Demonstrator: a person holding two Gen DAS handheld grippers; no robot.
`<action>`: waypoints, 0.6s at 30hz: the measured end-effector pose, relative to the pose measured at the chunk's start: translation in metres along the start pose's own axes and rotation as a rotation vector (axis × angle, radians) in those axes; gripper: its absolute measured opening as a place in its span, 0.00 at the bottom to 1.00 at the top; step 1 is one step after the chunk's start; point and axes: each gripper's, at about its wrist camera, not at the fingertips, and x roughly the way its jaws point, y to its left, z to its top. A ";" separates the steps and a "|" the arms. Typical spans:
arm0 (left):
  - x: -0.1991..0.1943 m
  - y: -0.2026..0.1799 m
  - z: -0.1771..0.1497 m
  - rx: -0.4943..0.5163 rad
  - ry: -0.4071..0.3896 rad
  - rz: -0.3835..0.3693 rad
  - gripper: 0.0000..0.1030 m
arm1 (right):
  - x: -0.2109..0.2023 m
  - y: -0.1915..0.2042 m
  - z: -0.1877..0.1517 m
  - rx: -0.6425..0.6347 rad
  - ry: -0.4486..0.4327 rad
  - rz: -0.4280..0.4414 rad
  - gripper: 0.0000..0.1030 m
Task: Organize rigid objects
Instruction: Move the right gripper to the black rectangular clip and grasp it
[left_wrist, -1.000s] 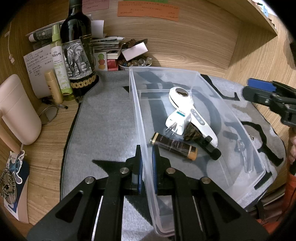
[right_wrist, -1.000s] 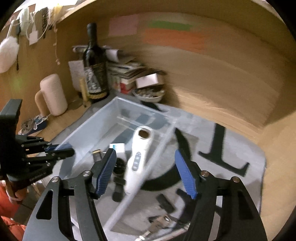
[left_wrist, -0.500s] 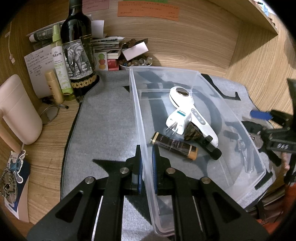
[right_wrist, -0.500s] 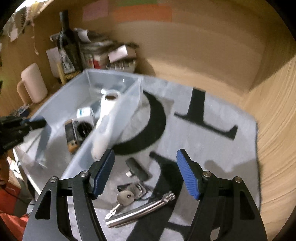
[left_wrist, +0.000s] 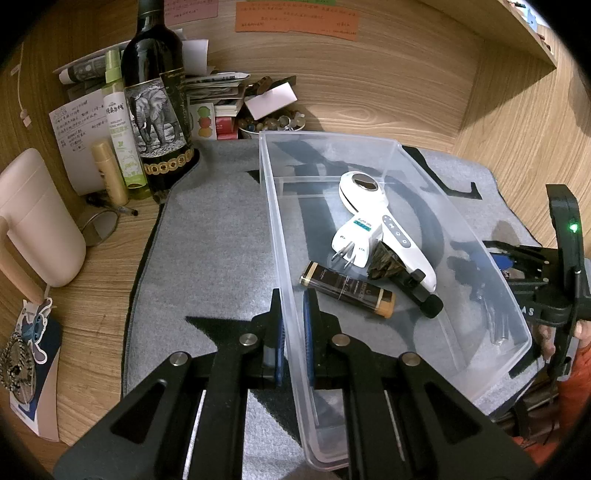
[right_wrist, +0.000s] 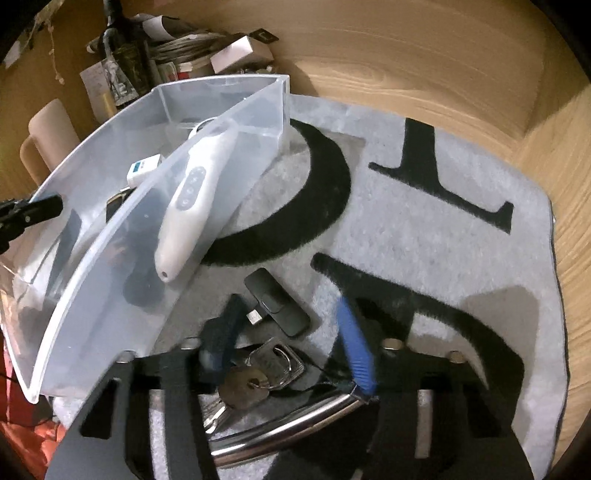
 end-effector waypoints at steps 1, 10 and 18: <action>0.000 0.000 0.000 0.000 0.000 0.000 0.08 | 0.000 -0.002 0.001 0.005 -0.003 0.000 0.31; 0.000 0.000 0.000 -0.001 0.000 -0.001 0.08 | -0.011 -0.004 0.006 0.023 -0.051 -0.011 0.31; 0.000 0.000 0.000 0.000 0.000 0.000 0.08 | -0.035 -0.004 0.019 0.009 -0.127 -0.036 0.31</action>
